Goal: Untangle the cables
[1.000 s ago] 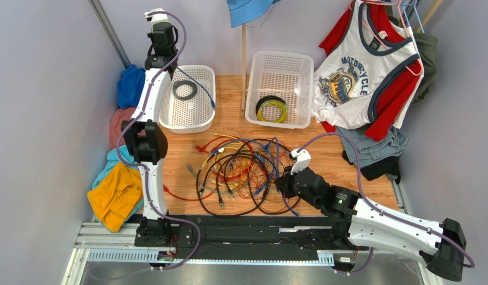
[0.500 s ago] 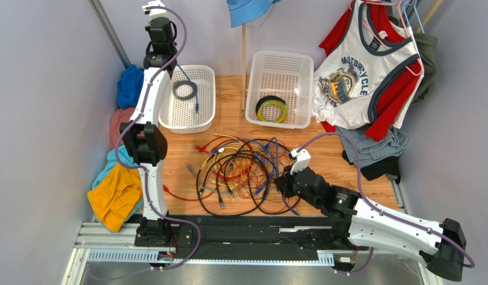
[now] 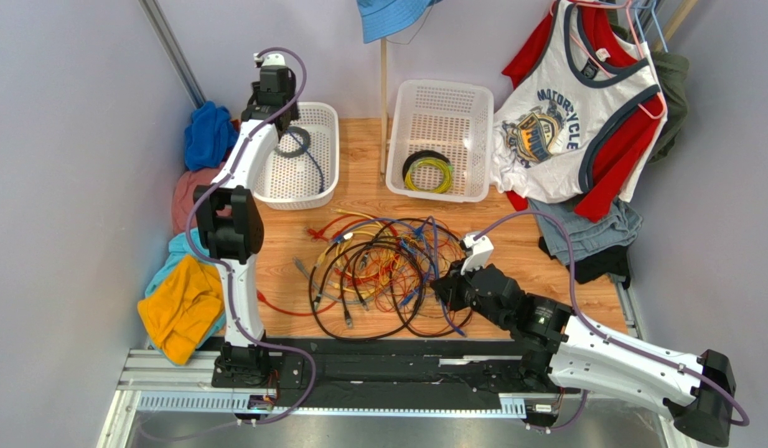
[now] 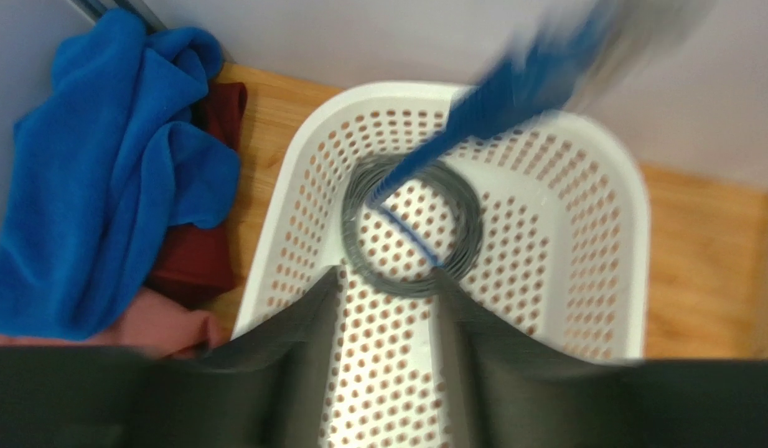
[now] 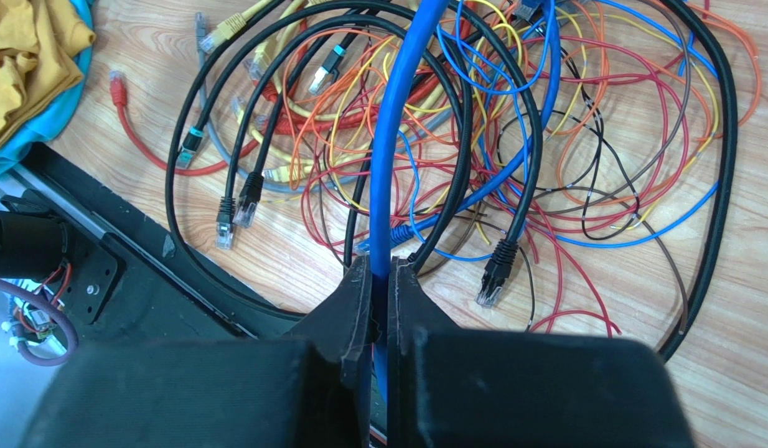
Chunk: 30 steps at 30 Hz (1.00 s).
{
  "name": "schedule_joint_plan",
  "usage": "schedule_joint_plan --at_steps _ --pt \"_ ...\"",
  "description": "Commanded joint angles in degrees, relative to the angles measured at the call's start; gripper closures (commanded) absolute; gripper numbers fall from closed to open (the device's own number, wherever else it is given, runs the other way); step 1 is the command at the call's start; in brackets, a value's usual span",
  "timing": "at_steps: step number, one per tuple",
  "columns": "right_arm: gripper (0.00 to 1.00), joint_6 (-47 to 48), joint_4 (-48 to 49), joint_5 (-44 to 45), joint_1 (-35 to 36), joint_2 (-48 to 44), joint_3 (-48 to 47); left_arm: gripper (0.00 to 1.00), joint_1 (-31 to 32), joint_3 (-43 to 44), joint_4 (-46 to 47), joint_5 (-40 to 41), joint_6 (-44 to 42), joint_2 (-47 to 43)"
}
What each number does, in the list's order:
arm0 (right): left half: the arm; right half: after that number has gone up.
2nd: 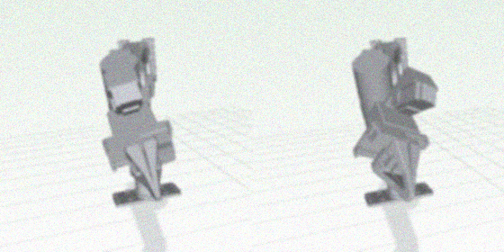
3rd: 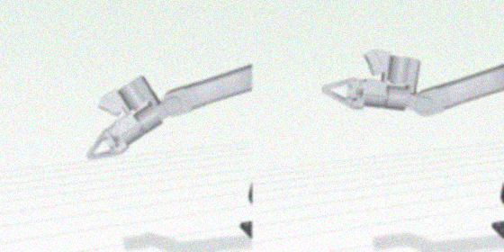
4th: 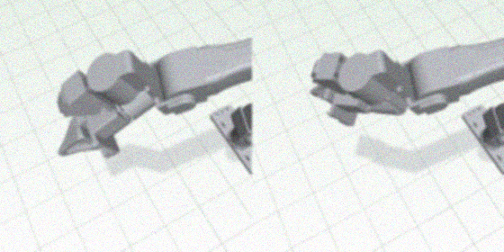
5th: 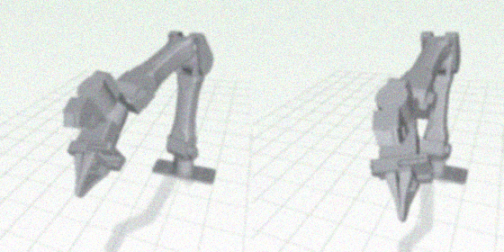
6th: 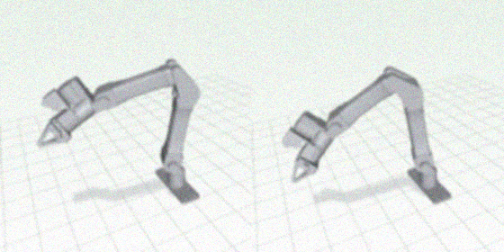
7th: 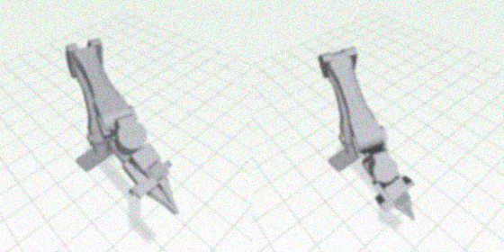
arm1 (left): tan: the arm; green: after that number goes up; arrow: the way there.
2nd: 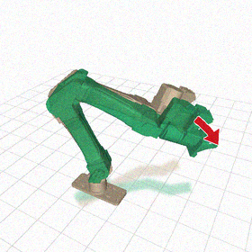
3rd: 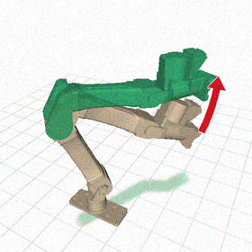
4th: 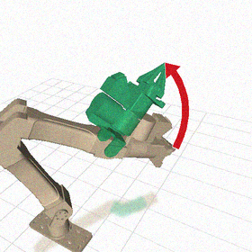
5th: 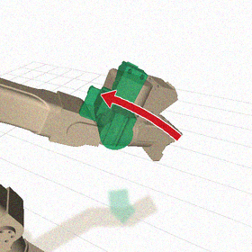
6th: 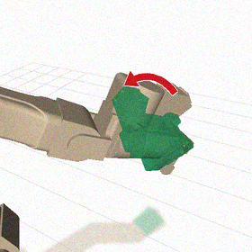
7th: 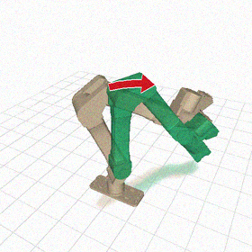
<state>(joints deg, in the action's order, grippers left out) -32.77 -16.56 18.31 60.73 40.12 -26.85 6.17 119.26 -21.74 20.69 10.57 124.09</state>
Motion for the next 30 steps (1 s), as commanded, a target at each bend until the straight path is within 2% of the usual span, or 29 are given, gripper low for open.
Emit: schedule_joint_plan --at_steps 1,6,11,12,16,20,22,25,26,28,29,30 --pt "1.0 -0.5 2.1 -0.6 0.2 -2.1 0.5 0.01 0.9 1.1 -3.0 0.8 1.0 -7.1" --pt "1.0 1.1 1.5 0.4 0.3 -3.1 -0.4 0.01 1.3 -3.7 -1.1 -1.6 2.8 -15.3" --pt "1.0 3.0 3.5 -0.5 0.2 -1.8 -2.6 0.01 9.0 -13.9 4.2 1.2 1.4 -27.0" --pt "1.0 3.1 3.5 -1.0 0.1 -1.3 -3.2 0.07 11.7 -15.6 4.9 2.3 1.2 -28.5" --pt "1.0 2.7 2.8 -2.7 0.3 -0.5 -5.1 0.19 14.7 -26.2 7.8 2.0 3.3 -35.4" --pt "1.0 2.1 2.1 -3.4 0.3 -2.4 -4.9 0.2 14.7 -32.8 7.9 2.7 6.0 -39.3" --pt "1.0 2.7 1.7 -2.9 0.3 -3.0 -5.3 0.16 14.7 -35.2 6.1 2.1 7.2 -41.4" --pt "1.0 5.2 1.5 -3.2 0.3 -3.3 -8.0 0.07 15.1 -39.4 5.2 -3.0 11.0 -45.6" --pt "1.0 6.1 1.5 -3.6 0.3 -2.8 -9.1 0.05 15.4 -41.0 5.4 -7.7 13.4 -46.9" --pt "1.0 8.1 1.4 -4.5 0.4 -2.0 -12.6 0.02 17.0 -47.0 8.7 -13.2 15.8 -50.7" --pt "1.0 8.6 1.5 -4.7 0.3 -1.1 -13.8 0.02 17.8 -49.4 10.6 -18.7 18.0 -51.9" --pt "1.0 9.0 1.5 -4.8 0.2 -0.6 -15.5 0.01 19.6 -54.5 15.5 -21.0 19.2 -54.2"
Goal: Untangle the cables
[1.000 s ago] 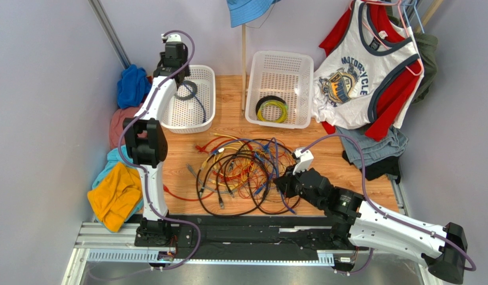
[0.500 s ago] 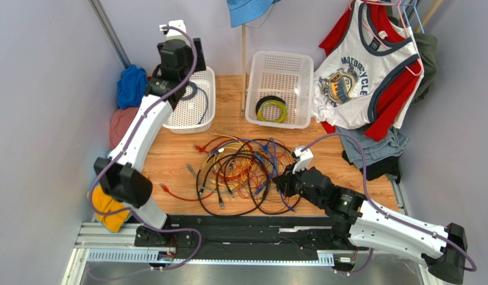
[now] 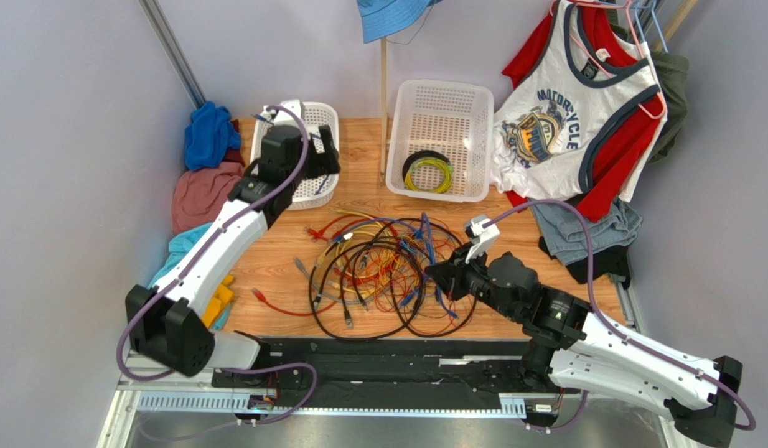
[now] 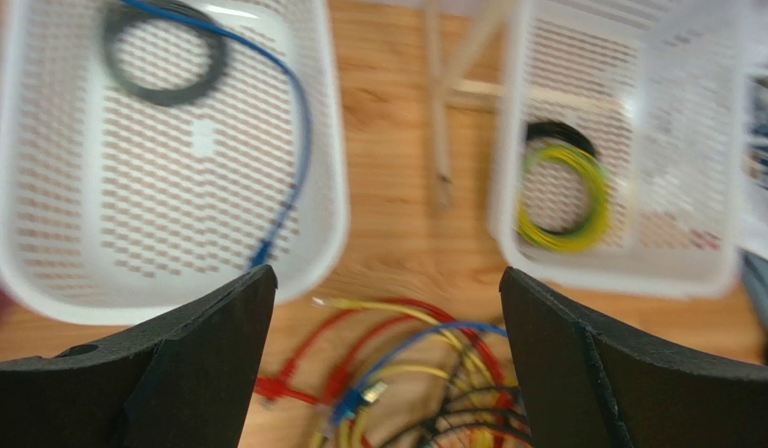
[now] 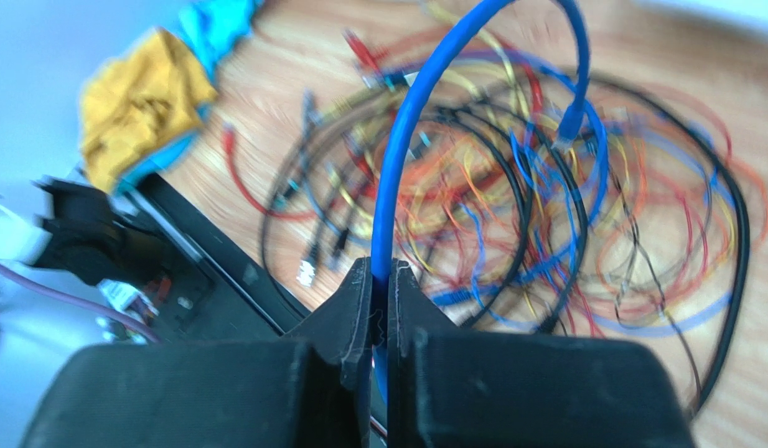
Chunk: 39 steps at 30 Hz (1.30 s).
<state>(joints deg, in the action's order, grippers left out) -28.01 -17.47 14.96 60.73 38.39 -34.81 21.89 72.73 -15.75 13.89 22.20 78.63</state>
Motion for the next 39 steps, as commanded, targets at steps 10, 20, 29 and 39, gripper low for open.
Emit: schedule_joint_plan --at_steps 10,20,29,39 --pt "1.0 3.9 4.6 -2.2 0.2 5.6 -7.3 0.01 9.6 -21.2 32.7 -38.6 21.6 -11.8" --pt "1.0 3.3 4.9 -1.4 0.2 6.3 -6.1 0.01 15.2 -21.0 40.4 -46.1 28.6 -6.4" --pt "1.0 3.1 5.2 -0.7 0.2 6.7 -5.4 0.08 19.0 -22.5 40.0 -46.8 29.7 -4.8" --pt "1.0 3.2 5.1 0.2 0.3 6.1 -4.3 0.66 21.1 -21.8 40.3 -48.9 30.0 -1.5"
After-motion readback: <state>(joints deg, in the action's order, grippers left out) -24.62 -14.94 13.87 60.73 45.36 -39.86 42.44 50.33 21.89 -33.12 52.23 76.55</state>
